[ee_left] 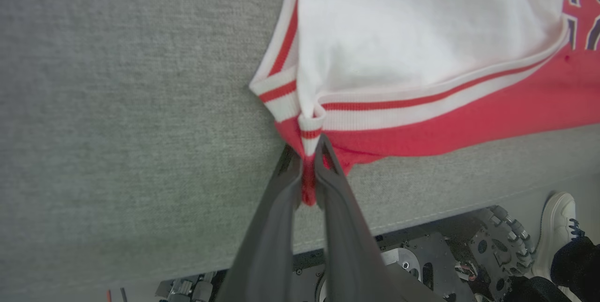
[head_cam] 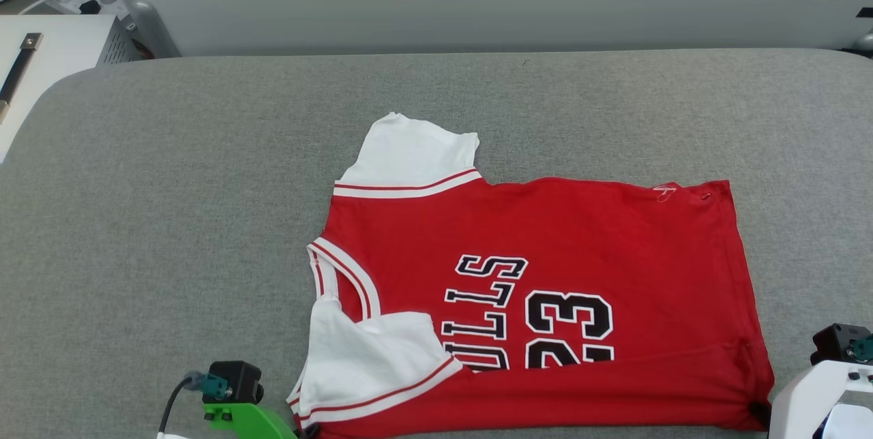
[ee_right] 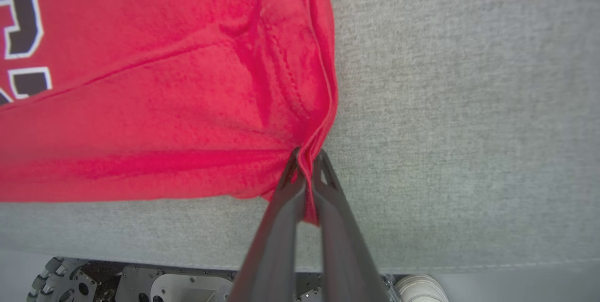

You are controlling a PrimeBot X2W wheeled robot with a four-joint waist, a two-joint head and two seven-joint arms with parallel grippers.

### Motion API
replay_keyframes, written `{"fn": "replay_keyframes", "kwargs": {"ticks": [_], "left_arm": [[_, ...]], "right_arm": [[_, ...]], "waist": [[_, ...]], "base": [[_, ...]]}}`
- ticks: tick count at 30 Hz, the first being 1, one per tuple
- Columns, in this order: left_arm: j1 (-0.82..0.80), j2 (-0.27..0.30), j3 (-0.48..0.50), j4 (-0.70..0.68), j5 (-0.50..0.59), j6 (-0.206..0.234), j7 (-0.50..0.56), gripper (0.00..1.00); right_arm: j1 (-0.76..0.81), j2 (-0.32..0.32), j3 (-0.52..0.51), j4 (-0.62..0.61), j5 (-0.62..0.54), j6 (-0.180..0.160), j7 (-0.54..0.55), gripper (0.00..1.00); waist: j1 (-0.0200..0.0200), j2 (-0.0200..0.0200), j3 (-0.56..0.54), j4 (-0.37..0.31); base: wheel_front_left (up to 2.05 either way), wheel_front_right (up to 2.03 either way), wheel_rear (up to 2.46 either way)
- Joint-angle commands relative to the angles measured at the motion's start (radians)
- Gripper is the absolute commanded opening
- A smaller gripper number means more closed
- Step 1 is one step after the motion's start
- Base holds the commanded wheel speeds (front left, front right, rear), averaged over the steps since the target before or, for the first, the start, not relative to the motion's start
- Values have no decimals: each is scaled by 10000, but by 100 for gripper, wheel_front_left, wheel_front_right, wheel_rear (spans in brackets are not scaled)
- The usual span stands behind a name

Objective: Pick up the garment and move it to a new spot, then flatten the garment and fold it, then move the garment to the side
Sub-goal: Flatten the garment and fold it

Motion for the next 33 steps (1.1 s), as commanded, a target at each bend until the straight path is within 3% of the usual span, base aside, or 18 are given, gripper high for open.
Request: {"fn": "replay_keyframes", "kwargs": {"ticks": [1, 2, 3, 4, 9, 16, 23, 29, 33], "left_arm": [[-155, -81, -70, 225, 57, -55, -25, 0], [-179, -99, -81, 288, 73, -70, -36, 3], [-211, -117, -85, 353, 108, -68, -69, 88], [-231, -145, -56, 441, 119, -32, -128, 100], [-234, 3, 111, 300, 239, 133, -411, 100], [-444, 589, 596, -990, 398, 521, -624, 100], [-1823, 1317, 1071, -2291, 622, 615, 97, 100], [-3562, 1721, 1235, -2564, 680, 295, 1344, 100], [-4856, 1868, 1213, -1961, 568, -229, 2402, 100]], "right_arm": [[-115, 9, 72, 144, -52, -17, -96, 0], [-131, 6, 93, 200, -44, -17, -138, 0], [-159, 4, 111, 260, -50, -17, -236, 0], [-202, -17, 174, 345, -57, -17, -444, 100], [-302, -106, 282, 258, 117, -17, -749, 100], [-468, -159, 312, -860, 379, -17, -800, 100], [-914, 78, 591, -2239, 318, -17, -765, 100], [-1407, 490, 1123, -2831, 178, -17, -1053, 100], [-1716, 770, 1408, -2774, 137, -17, -1441, 100]], "waist": [[0, 0, -8, 2], [0, 0, -14, 6], [0, 0, -26, 11], [0, 0, -88, 14], [0, 0, -379, -6], [0, 0, -628, -226], [0, 0, -85, -789], [0, 0, 799, -1459], [0, 0, 1399, -1948]], "base": [[0, 0, 0], [0, 0, 0], [0, 0, 0], [0, 0, 0], [0, 0, 0], [0, 0, 0], [0, 0, 0], [0, 0, 0], [0, 0, 0]]}}
